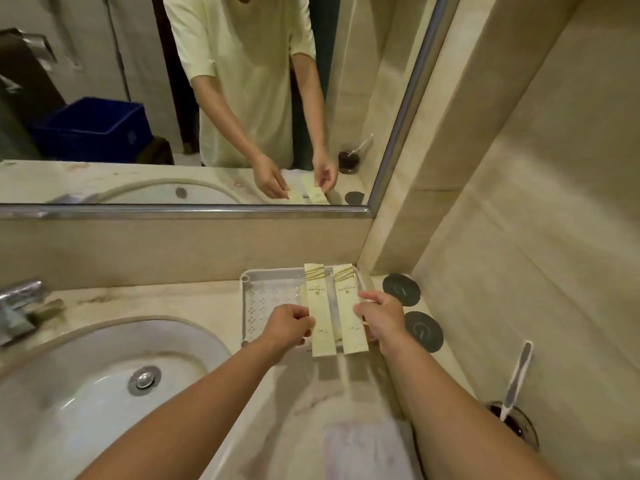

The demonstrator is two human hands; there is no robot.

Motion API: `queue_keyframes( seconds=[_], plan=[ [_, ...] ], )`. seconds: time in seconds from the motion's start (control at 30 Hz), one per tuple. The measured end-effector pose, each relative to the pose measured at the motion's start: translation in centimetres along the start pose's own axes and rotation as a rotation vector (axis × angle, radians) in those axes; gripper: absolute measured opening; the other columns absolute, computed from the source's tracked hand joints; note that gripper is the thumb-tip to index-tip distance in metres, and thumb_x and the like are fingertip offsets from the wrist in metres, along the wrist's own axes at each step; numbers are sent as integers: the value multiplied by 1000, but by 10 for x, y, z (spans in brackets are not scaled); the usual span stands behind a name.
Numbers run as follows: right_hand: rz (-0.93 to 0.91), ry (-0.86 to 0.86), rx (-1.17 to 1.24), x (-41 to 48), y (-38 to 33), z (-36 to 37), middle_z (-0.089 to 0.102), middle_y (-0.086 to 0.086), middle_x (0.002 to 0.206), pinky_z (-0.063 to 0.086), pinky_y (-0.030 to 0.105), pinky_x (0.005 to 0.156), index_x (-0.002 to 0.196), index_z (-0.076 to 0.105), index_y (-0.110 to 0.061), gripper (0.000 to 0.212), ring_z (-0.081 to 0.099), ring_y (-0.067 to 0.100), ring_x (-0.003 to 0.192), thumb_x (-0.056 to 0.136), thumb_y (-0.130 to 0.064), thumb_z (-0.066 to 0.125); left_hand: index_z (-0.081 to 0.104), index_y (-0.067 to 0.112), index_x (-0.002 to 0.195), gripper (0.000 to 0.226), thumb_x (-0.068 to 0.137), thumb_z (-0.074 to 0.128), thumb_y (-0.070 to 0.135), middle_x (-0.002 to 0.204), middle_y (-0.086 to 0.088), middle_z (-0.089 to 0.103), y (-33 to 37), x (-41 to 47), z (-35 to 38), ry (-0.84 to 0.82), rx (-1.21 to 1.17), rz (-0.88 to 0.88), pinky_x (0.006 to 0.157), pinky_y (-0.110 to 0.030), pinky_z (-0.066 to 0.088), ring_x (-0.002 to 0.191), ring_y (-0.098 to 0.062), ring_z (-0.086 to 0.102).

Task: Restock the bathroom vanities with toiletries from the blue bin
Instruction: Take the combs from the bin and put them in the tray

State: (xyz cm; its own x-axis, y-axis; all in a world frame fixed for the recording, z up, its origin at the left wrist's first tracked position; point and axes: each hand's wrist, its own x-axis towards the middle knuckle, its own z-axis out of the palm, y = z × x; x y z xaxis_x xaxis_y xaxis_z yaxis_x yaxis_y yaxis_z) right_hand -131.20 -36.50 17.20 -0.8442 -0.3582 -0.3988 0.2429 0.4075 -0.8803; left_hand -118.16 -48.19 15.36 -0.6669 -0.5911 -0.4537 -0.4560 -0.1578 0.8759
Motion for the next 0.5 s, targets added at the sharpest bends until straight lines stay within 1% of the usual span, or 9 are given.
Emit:
queue_keyframes(
  seconds=[0.03, 0.07, 0.13, 0.2, 0.23, 0.33, 0.37, 0.43, 0.5],
  plan=[
    [5, 2, -17, 10, 1, 2, 67, 0, 100, 55, 30, 61, 108, 64, -21, 32, 67, 18, 88, 84, 0, 62, 68, 20, 84, 23, 94, 56, 4, 82, 1, 70, -2, 9, 3, 6, -1, -13, 57, -20, 51, 68, -12, 60],
    [13, 4, -35, 20, 2, 4, 66, -2, 98, 56, 30, 62, 108, 64, -22, 32, 67, 18, 89, 84, 0, 63, 68, 19, 83, 22, 93, 56, 4, 82, 1, 70, -3, 19, 7, 11, 2, -27, 56, -19, 50, 68, -11, 60],
    [39, 4, -92, 53, 8, 9, 62, -5, 94, 58, 35, 72, 107, 65, -21, 32, 66, 18, 89, 82, 0, 63, 70, 9, 87, 16, 92, 56, 3, 86, -7, 70, -7, 49, 17, 20, 27, -65, 57, -21, 50, 69, -14, 60],
    [44, 16, -110, 60, 10, 12, 62, -6, 93, 58, 40, 79, 105, 65, -19, 31, 65, 18, 87, 80, -1, 63, 71, 1, 95, 15, 92, 56, 2, 92, -13, 70, -7, 55, 19, 27, 34, -72, 59, -23, 49, 72, -16, 60],
    [40, 26, -111, 61, 11, 14, 63, -4, 93, 58, 40, 80, 104, 66, -19, 30, 65, 18, 86, 79, -1, 63, 70, 1, 98, 15, 92, 56, 2, 91, -12, 70, -7, 57, 20, 30, 25, -66, 58, -22, 49, 72, -16, 60],
    [54, 46, -137, 77, 13, 18, 64, -5, 90, 58, 36, 75, 98, 65, -22, 27, 65, 17, 84, 77, -4, 66, 69, 5, 101, 15, 92, 57, 3, 83, -4, 67, -5, 70, 23, 35, -1, -73, 56, -21, 48, 70, -14, 60],
    [63, 45, -144, 84, 14, 20, 63, -6, 89, 57, 37, 77, 96, 65, -22, 27, 64, 18, 86, 77, -4, 67, 69, 6, 102, 15, 93, 57, 3, 82, -3, 67, -6, 75, 24, 39, -8, -82, 56, -21, 48, 69, -13, 60],
    [75, 41, -166, 93, 20, 24, 60, -9, 88, 56, 39, 84, 94, 65, -23, 25, 63, 20, 90, 76, -6, 68, 69, 6, 103, 16, 93, 57, 3, 85, -3, 68, -10, 82, 26, 49, -7, -99, 57, -21, 49, 71, -14, 61],
    [76, 35, -184, 98, 24, 28, 60, -9, 88, 55, 37, 83, 93, 64, -23, 25, 62, 20, 90, 76, -6, 68, 68, 6, 106, 17, 94, 56, 4, 92, -5, 70, -13, 85, 26, 48, 4, -108, 57, -21, 50, 73, -15, 63]
  ],
)
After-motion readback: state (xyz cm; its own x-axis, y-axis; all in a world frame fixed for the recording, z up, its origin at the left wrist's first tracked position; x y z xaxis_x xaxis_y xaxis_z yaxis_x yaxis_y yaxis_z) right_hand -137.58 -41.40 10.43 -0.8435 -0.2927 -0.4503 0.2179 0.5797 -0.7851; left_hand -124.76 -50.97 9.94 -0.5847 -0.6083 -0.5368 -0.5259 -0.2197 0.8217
